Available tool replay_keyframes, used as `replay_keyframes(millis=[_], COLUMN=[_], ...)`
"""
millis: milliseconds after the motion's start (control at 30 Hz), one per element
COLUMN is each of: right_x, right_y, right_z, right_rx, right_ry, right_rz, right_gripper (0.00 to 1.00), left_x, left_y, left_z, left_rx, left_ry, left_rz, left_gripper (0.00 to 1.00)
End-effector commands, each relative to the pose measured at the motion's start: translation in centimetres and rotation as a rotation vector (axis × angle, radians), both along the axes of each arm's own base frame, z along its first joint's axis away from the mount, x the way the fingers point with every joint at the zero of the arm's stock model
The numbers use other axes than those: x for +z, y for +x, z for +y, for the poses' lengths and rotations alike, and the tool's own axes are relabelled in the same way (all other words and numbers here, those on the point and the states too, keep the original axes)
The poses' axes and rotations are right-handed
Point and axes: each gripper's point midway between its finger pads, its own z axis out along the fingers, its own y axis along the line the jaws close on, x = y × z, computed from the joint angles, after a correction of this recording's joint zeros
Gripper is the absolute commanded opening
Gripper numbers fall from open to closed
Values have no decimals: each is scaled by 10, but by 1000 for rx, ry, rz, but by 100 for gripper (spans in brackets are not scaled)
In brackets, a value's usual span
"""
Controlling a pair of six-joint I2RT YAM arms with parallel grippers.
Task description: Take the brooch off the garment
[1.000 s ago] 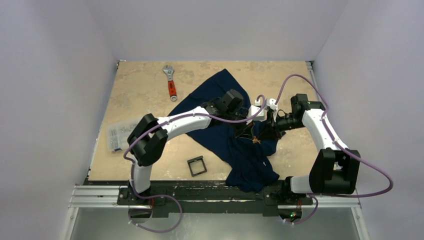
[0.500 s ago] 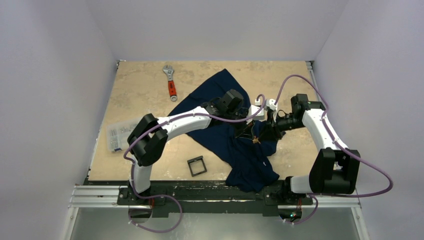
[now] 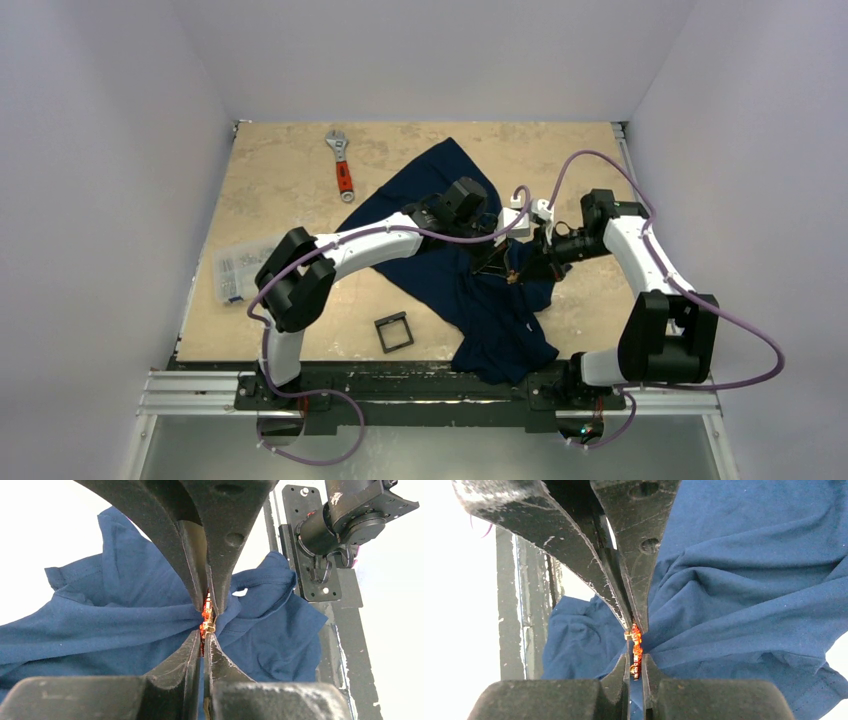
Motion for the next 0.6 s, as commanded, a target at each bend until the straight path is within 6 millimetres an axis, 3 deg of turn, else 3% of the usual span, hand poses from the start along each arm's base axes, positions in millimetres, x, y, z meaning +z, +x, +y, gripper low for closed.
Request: replay_keyframes(millis=[0,67,133,200,267,400,567], right_x=[7,8,11,14,18,24,28], right_y=[8,9,11,15,22,30,36], right_z=[3,3,5,5,6,7,10], right_rx=[24,19,9,-23,-65,-124,-186], right_ry=[17,23,33,41,54,67,96], right_rz=[-48,-48,-51,-40,-38,-40,24], right_gripper=[0,0,0,0,0,0,0], left_x=[34,36,40,48,59,69,62], left_y=[0,4,13,25,39,63,58], left_z=[-12,-11,-6,4,17,45,59], left_rx=[-28,-5,43,115,201,361,422], left_ry=[-97,-98,-102,-114,-142,-184,-211], left_rz=[-19,-13,-10,-14,2,84,170], left_gripper=[1,20,45,58,64,66,66])
